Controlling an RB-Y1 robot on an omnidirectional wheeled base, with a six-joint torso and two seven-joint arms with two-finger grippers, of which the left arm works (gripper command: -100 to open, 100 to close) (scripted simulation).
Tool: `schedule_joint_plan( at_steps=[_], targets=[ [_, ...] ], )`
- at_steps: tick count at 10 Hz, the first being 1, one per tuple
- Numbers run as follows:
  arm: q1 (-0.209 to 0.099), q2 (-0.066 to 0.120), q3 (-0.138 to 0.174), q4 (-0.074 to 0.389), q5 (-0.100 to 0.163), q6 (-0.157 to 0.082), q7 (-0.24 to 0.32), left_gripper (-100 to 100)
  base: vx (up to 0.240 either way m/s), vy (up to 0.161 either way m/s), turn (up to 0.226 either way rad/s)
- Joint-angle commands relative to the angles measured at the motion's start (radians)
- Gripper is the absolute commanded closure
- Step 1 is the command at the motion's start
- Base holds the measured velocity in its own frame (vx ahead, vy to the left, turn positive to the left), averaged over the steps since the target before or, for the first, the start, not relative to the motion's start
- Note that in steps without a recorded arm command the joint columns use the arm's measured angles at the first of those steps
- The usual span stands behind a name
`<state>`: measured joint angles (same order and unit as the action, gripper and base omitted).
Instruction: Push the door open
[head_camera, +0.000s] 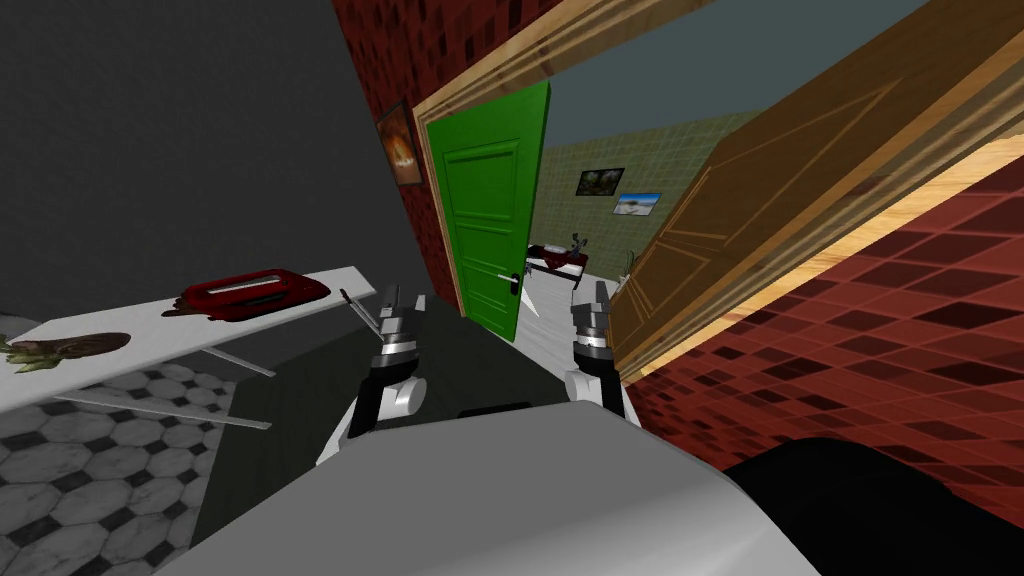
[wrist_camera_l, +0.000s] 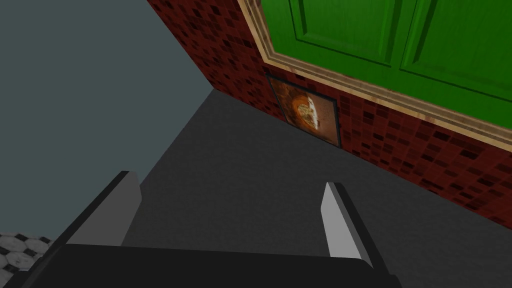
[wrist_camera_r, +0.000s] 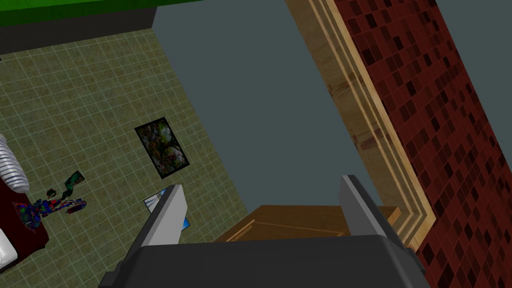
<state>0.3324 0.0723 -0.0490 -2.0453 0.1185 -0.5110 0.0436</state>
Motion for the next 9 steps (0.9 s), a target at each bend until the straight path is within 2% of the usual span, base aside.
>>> schedule_joint_plan(
  at_steps=[1,7,8,9],
  targets=[
    [-0.013,-0.002,-0.024,0.035,0.001,0.008,-0.013,-100,0.098,0.041,-0.099],
    [-0.076,0.013,-0.081,0.164,0.025,0.052,-0.044,-100,0.087,0.043,-0.117],
    [-0.076,0.013,-0.081,0.164,0.025,0.052,-0.044,-100,0.051,0.04,-0.029],
    [-0.087,0.015,-0.091,0.186,0.029,0.06,-0.049,-100,0.058,0.032,-0.089]
  ],
)
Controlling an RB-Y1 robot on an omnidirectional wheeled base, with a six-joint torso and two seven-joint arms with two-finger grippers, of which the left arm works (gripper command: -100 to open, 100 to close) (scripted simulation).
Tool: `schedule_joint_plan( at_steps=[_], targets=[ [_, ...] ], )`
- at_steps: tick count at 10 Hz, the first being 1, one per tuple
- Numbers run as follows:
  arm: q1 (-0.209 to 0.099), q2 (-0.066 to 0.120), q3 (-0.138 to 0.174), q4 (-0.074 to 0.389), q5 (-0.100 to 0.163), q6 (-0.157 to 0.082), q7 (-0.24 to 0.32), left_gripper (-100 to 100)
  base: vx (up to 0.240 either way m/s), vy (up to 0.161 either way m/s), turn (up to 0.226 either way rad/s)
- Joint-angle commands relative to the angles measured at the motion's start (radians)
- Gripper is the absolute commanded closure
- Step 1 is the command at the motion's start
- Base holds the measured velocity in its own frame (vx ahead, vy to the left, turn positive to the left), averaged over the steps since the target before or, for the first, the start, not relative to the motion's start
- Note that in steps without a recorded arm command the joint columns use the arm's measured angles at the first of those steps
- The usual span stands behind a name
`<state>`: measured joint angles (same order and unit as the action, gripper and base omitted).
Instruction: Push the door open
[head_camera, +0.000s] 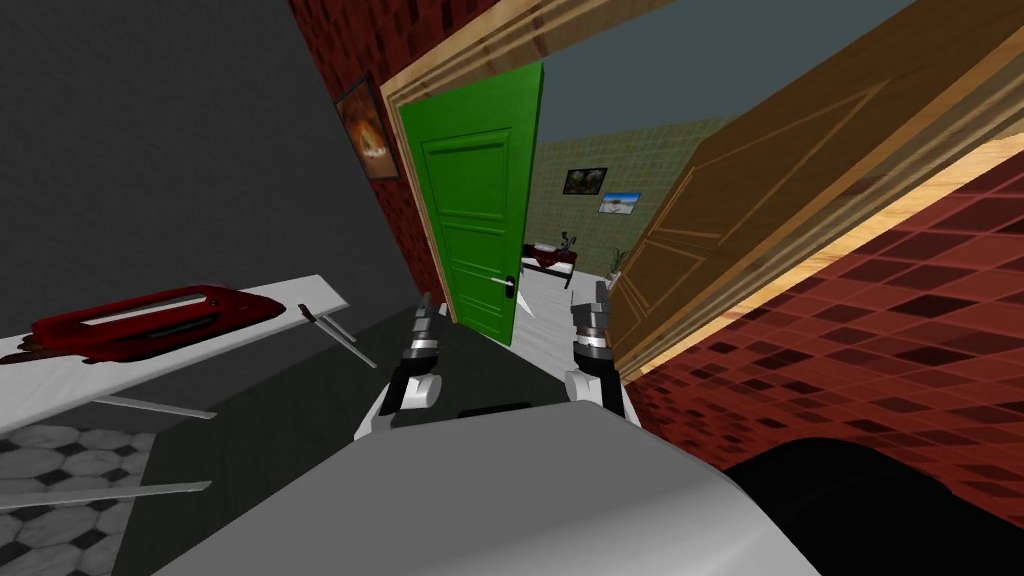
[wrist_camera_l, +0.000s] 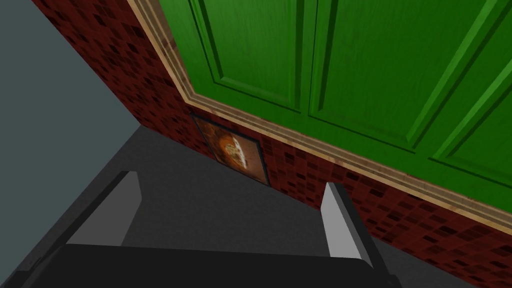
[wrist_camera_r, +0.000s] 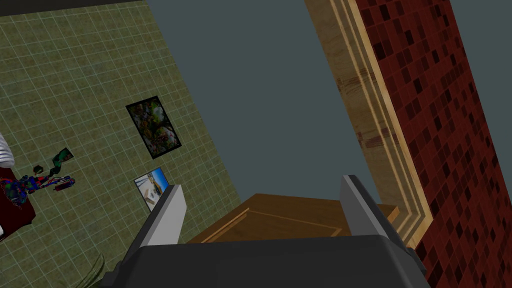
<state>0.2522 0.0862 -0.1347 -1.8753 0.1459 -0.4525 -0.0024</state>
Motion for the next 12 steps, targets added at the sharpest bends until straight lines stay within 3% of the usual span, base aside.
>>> schedule_joint_plan(
  at_steps=[1,7,8,9,12],
  targets=[
    [-0.017,0.003,-0.015,0.038,0.006,0.009,-0.008,-100,0.077,0.047,-0.11],
    [-0.081,0.013,-0.073,0.169,0.031,0.053,-0.039,-100,0.087,0.055,-0.12],
    [-0.102,0.015,-0.092,0.211,0.038,0.068,-0.05,-100,0.118,0.068,-0.211],
    [-0.102,0.015,-0.092,0.211,0.038,0.068,-0.05,-100,0.088,0.061,-0.083],
    [-0.132,0.018,-0.12,0.272,0.05,0.089,-0.064,-100,0.071,0.046,-0.099]
  ],
)
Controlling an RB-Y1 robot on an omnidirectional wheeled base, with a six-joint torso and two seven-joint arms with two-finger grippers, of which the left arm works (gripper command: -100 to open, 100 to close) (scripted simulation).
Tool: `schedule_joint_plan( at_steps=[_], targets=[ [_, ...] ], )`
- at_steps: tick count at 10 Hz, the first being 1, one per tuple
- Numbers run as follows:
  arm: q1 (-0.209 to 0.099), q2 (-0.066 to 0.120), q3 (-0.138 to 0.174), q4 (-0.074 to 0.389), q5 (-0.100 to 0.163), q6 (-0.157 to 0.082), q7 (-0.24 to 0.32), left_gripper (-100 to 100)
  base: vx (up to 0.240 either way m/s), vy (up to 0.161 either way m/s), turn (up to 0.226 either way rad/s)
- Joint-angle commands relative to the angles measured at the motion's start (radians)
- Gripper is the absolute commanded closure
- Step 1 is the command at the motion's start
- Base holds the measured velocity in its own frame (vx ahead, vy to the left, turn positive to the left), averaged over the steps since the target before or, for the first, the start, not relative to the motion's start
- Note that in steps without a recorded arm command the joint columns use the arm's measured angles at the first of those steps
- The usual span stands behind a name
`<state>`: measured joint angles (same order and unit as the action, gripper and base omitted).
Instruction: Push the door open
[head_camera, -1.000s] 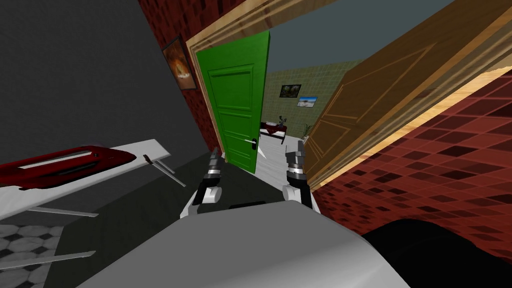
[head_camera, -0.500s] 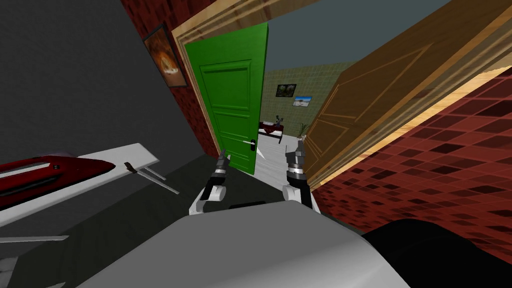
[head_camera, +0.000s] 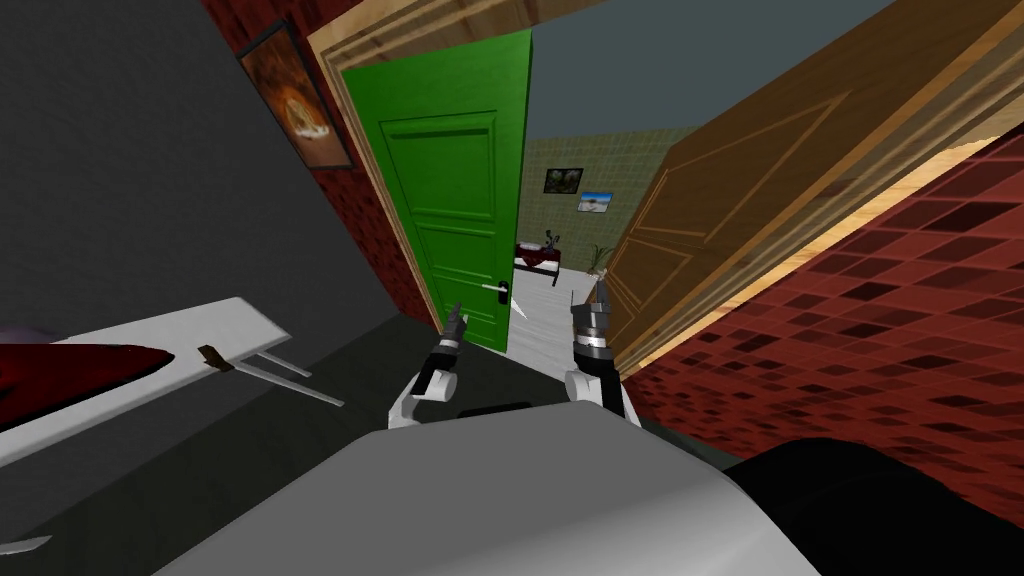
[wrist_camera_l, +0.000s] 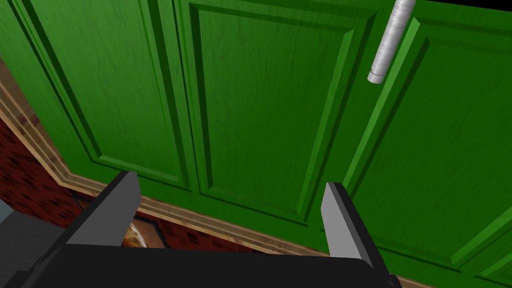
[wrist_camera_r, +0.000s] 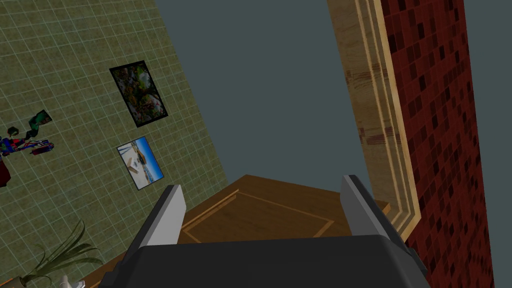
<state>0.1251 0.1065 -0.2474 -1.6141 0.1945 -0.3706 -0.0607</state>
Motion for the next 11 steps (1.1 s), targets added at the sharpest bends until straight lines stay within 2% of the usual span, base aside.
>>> schedule_joint_plan(
  at_steps=[1,4,5,6,10,11],
  targets=[
    [-0.015,-0.001,-0.016,0.031,0.005,0.014,-0.011,-100,0.089,0.06,-0.102],
    [-0.042,0.001,-0.041,0.087,0.015,0.033,-0.024,-100,0.085,0.065,-0.095],
    [-0.059,0.002,-0.057,0.122,0.022,0.045,-0.032,-100,0.099,0.094,-0.172],
    [-0.059,0.002,-0.057,0.122,0.022,0.045,-0.032,-100,0.076,0.074,-0.079],
    [-0.108,0.003,-0.101,0.221,0.041,0.079,-0.056,-100,0.109,0.083,-0.121],
    [-0.113,0.003,-0.106,0.233,0.043,0.083,-0.059,-100,0.12,0.097,-0.094]
  ],
)
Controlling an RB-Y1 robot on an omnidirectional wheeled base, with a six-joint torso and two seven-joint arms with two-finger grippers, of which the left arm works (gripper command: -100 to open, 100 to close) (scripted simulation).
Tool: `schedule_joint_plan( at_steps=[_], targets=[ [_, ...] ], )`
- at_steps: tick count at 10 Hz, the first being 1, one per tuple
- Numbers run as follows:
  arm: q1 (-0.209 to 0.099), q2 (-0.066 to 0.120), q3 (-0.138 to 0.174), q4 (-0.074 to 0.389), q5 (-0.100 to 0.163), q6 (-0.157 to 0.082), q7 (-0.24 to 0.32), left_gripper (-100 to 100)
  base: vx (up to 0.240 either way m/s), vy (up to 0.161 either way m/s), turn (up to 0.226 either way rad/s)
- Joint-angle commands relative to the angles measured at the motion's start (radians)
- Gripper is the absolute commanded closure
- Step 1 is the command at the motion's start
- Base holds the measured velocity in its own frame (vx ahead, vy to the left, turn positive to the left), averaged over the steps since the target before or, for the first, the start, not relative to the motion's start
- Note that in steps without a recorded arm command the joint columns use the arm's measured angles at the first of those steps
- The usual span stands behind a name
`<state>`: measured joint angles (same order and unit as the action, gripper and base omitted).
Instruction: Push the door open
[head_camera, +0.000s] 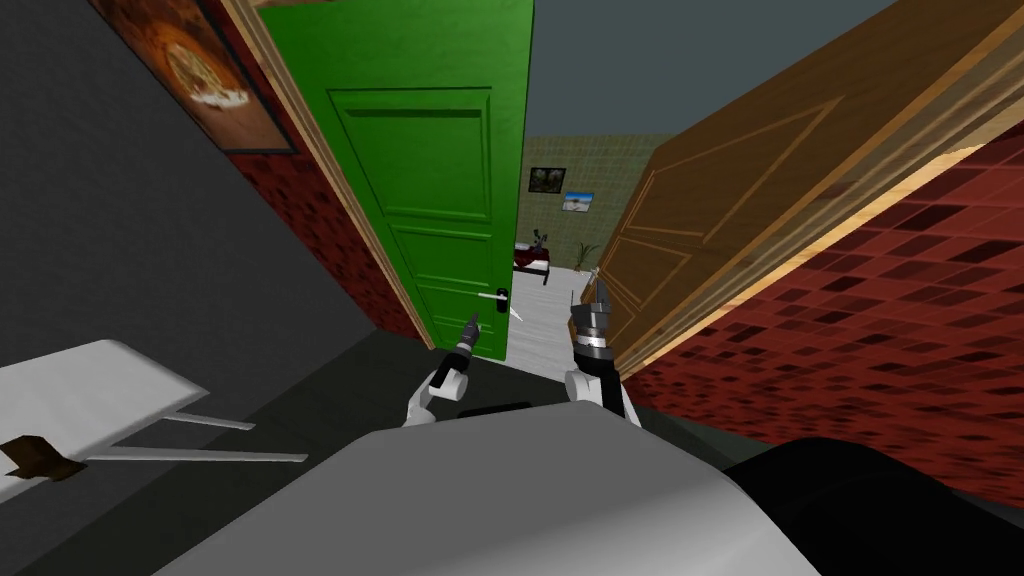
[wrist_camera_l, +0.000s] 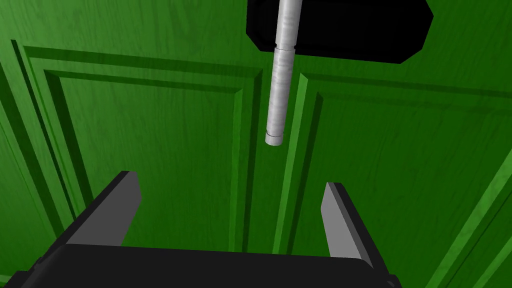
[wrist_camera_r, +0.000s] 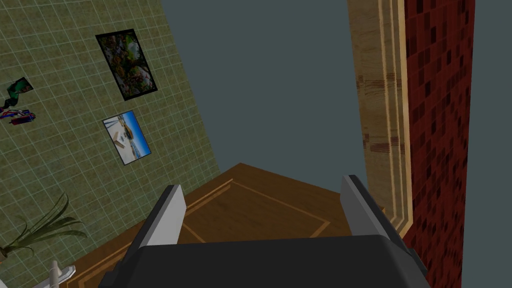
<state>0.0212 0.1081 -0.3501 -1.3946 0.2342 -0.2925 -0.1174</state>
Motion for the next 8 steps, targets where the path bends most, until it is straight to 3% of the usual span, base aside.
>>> schedule_joint_plan(
  at_steps=[1,2,4,8],
  targets=[
    [-0.018,0.002,-0.011,0.031,0.006,0.011,-0.006,-100,0.097,0.075,-0.082],
    [-0.028,0.002,-0.02,0.052,0.01,0.018,-0.011,-100,0.092,0.075,-0.104],
    [-0.031,-0.003,-0.01,0.053,0.006,0.012,-0.009,-100,0.082,0.014,-0.025],
    [-0.044,-0.01,0.004,0.081,0.002,0.002,-0.006,-100,0.185,-0.057,-0.031]
  ],
)
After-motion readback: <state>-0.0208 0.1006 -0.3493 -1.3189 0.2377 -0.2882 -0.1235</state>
